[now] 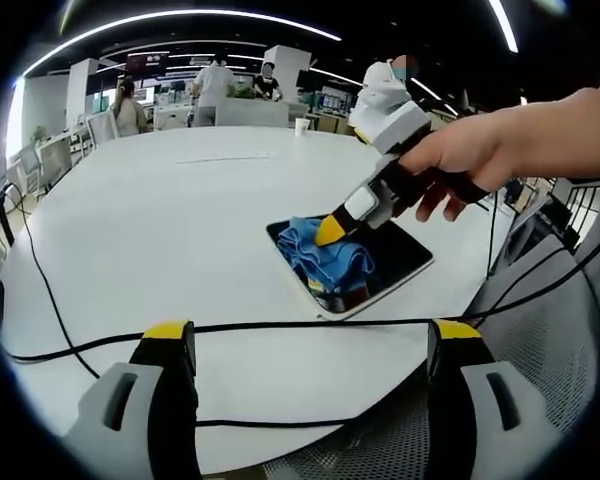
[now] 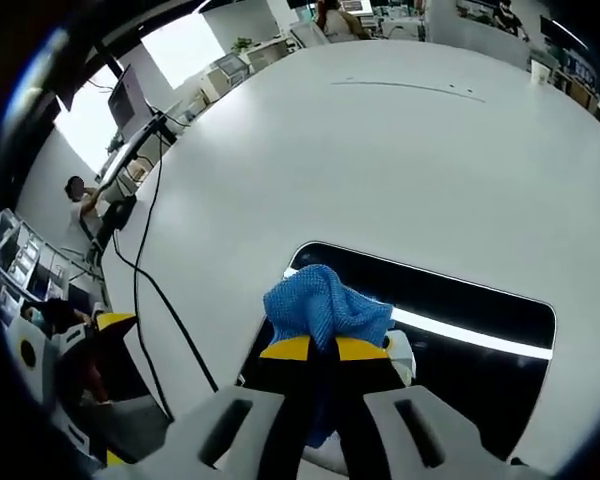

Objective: Wipe the mirror surface with the cleaning cloth until all visible marks leave the cleaned area.

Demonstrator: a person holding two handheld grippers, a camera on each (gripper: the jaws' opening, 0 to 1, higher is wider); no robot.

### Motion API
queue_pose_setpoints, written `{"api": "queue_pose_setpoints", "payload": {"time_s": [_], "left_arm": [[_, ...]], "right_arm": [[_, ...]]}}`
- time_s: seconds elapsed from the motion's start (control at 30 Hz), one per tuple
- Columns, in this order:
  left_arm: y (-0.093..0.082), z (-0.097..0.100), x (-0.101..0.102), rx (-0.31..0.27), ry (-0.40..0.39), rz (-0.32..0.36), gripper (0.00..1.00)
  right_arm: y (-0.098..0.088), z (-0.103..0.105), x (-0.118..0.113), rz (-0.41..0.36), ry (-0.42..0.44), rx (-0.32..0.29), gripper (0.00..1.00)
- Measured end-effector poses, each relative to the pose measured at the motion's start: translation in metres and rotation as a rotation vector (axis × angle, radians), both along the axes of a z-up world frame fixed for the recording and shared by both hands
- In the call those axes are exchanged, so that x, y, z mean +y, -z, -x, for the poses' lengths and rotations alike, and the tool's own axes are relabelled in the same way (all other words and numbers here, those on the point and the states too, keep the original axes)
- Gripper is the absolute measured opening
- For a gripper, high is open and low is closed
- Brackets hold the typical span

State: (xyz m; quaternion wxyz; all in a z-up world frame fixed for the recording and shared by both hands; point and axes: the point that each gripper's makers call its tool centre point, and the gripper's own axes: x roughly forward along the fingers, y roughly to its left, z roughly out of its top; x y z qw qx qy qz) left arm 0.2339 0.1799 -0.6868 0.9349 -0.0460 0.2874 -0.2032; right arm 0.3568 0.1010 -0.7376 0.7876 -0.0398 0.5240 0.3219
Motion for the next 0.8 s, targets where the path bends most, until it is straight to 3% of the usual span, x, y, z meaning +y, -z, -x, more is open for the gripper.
{"api": "queue_pose_setpoints", "payload": {"time_s": [0.8], "left_arm": [[-0.004,0.000,-0.003,-0.019,0.021,-0.006,0.99]], "right_arm": [[-0.001,-0.007,-0.047,-0.021,0.079,0.006,0.02]]}}
